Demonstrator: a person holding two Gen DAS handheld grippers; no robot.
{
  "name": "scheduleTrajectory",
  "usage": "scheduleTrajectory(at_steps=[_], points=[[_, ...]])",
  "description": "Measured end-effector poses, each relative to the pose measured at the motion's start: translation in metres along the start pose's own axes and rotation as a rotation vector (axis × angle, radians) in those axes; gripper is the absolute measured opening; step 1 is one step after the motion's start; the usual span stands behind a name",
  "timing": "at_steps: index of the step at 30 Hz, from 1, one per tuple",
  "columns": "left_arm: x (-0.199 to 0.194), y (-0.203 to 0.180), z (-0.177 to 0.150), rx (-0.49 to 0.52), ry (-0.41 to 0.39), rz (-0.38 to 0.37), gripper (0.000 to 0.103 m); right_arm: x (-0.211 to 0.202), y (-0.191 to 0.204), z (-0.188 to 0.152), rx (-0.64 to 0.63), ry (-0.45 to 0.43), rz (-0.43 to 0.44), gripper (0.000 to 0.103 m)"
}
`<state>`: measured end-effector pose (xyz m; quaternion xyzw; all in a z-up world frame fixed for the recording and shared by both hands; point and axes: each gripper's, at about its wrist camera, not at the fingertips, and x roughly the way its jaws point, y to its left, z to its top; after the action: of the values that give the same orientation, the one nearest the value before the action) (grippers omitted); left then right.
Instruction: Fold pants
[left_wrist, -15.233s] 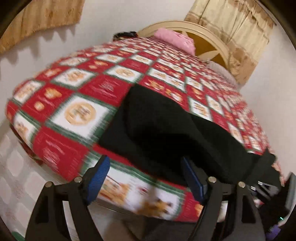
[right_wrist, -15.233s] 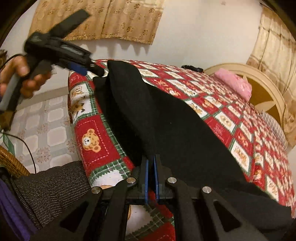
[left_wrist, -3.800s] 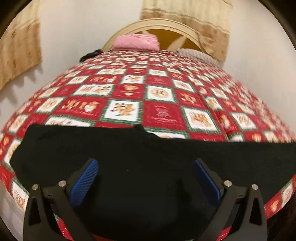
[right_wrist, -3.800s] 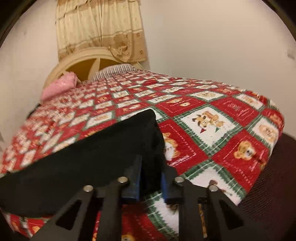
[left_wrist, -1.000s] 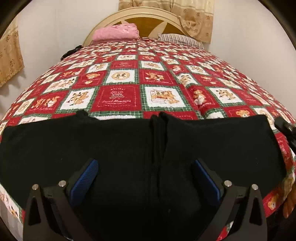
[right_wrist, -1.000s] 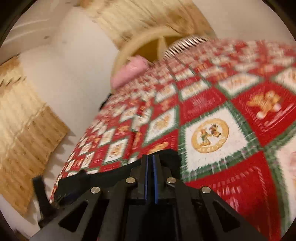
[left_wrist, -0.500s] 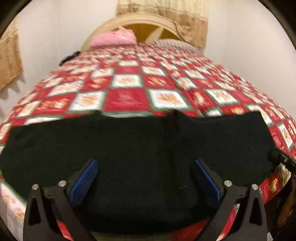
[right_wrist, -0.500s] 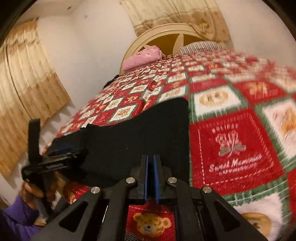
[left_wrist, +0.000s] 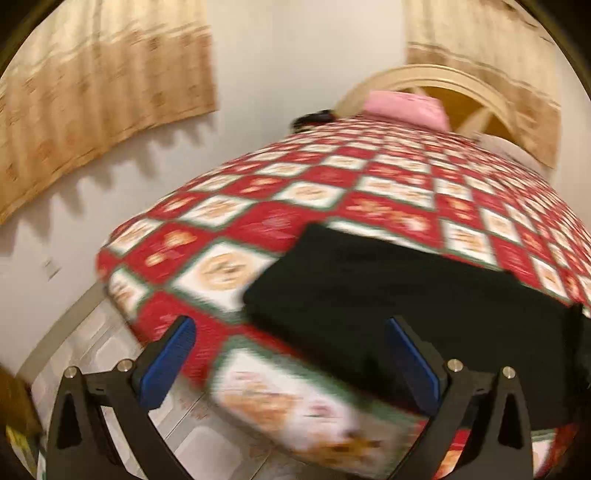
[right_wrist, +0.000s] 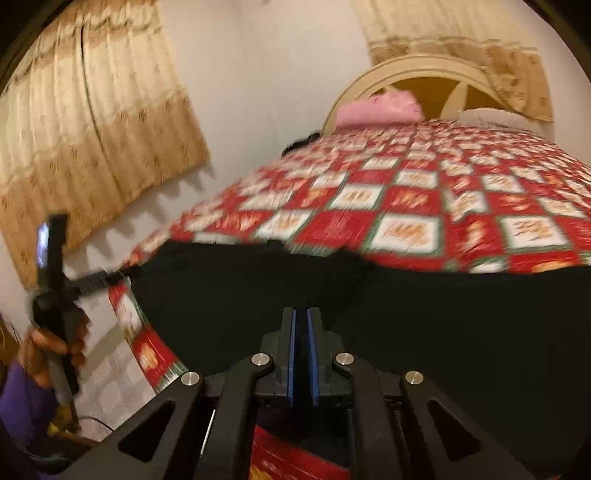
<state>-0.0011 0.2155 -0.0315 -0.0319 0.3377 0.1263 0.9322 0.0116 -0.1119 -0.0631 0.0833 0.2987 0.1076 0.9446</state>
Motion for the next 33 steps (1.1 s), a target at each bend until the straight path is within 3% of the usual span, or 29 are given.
scheduleTrajectory(at_steps=[1, 3, 5, 9, 14, 20, 24, 27, 28, 31, 33], points=[[0.005, 0.011, -0.001, -0.026, 0.009, 0.022, 0.103, 0.014, 0.003, -0.006, 0.006, 0.048, -0.011, 0.007], [0.012, 0.023, -0.002, -0.067, 0.024, 0.037, 0.103, 0.016, 0.005, -0.012, 0.014, -0.003, -0.019, 0.007], [0.020, 0.034, -0.003, -0.111, 0.041, 0.024, 0.103, 0.018, 0.006, -0.009, 0.008, 0.015, -0.017, 0.007], [0.033, 0.035, -0.002, -0.178, 0.080, -0.048, 0.103, -0.001, -0.003, -0.001, 0.063, -0.018, 0.011, 0.007], [0.055, 0.028, 0.001, -0.286, 0.147, -0.131, 0.103, -0.032, -0.013, 0.007, 0.113, -0.097, -0.027, 0.007], [0.051, 0.016, 0.001, -0.301, 0.144, -0.129, 0.099, -0.039, -0.012, 0.004, 0.110, -0.097, -0.044, 0.007], [0.045, -0.001, -0.010, -0.245, 0.111, -0.039, 0.096, -0.041, -0.012, 0.005, 0.123, -0.104, -0.043, 0.007], [0.046, -0.008, -0.008, -0.217, 0.097, -0.024, 0.078, -0.045, -0.014, 0.006, 0.125, -0.113, -0.045, 0.007], [0.046, -0.007, -0.005, -0.230, 0.091, -0.045, 0.062, -0.046, -0.015, 0.007, 0.127, -0.116, -0.051, 0.007], [0.048, -0.003, 0.002, -0.257, 0.075, -0.081, 0.028, -0.047, -0.018, 0.008, 0.143, -0.120, -0.071, 0.007], [0.049, -0.004, 0.004, -0.258, 0.079, -0.101, 0.023, -0.048, -0.023, 0.008, 0.162, -0.125, -0.079, 0.007]])
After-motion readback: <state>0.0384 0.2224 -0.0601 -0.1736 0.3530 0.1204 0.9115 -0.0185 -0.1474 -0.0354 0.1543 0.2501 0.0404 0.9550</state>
